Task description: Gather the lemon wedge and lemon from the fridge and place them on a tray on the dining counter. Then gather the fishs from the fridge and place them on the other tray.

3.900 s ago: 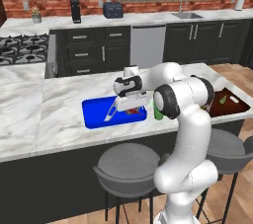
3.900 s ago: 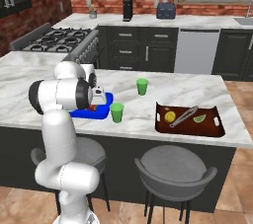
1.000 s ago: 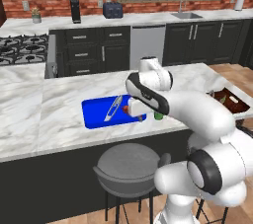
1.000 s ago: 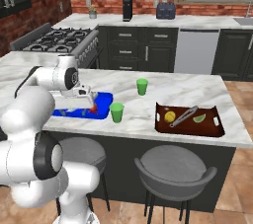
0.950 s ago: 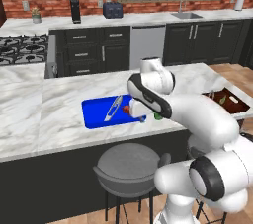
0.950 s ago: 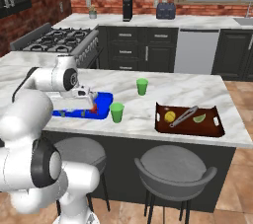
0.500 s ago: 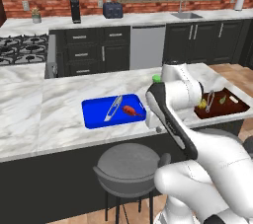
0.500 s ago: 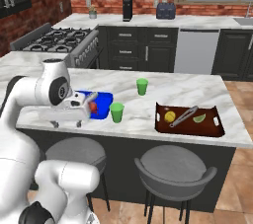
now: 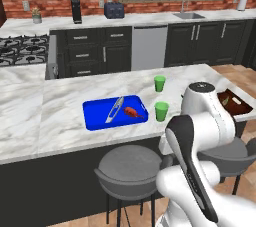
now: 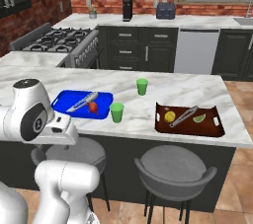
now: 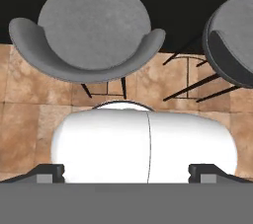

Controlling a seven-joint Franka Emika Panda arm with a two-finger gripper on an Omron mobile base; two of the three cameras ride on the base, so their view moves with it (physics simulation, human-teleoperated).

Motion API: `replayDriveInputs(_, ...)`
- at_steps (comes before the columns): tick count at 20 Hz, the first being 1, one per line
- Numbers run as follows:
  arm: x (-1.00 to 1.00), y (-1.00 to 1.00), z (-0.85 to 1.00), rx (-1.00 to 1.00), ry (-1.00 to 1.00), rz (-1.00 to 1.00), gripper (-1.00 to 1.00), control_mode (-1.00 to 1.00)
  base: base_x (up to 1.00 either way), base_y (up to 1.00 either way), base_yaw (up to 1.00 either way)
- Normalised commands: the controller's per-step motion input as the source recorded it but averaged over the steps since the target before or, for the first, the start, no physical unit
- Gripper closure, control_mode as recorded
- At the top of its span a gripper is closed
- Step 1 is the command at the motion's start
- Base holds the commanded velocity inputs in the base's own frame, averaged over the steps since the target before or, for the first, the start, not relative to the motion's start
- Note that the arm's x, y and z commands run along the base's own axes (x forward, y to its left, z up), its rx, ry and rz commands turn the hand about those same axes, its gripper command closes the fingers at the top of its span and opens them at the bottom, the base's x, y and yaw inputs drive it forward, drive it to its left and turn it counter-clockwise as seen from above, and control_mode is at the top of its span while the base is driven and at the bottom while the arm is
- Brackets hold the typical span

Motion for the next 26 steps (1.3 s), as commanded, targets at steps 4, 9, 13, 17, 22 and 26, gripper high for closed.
replayDriveInputs(4,-0.03,0.0,0.0,0.0,0.0,0.0,-1.0,-1.0,0.0,0.0,0.0)
replayDriveInputs(9,-0.04,0.0,0.0,0.0,-0.04,0.0,-1.0,1.0,-0.17,-0.01,-0.02)
replayDriveInputs(13,0.0,0.0,0.0,0.0,0.0,0.0,-1.0,1.0,-0.5,-0.28,-0.37)
replayDriveInputs(17,0.0,0.0,0.0,0.0,0.0,0.0,-1.0,1.0,-0.16,-0.44,-0.55)
replayDriveInputs(22,0.0,0.0,0.0,0.0,0.0,0.0,-1.0,1.0,0.0,-0.71,-0.55)
replayDriveInputs(26,0.0,0.0,0.0,0.0,0.0,0.0,-1.0,1.0,0.04,-0.97,-0.43)
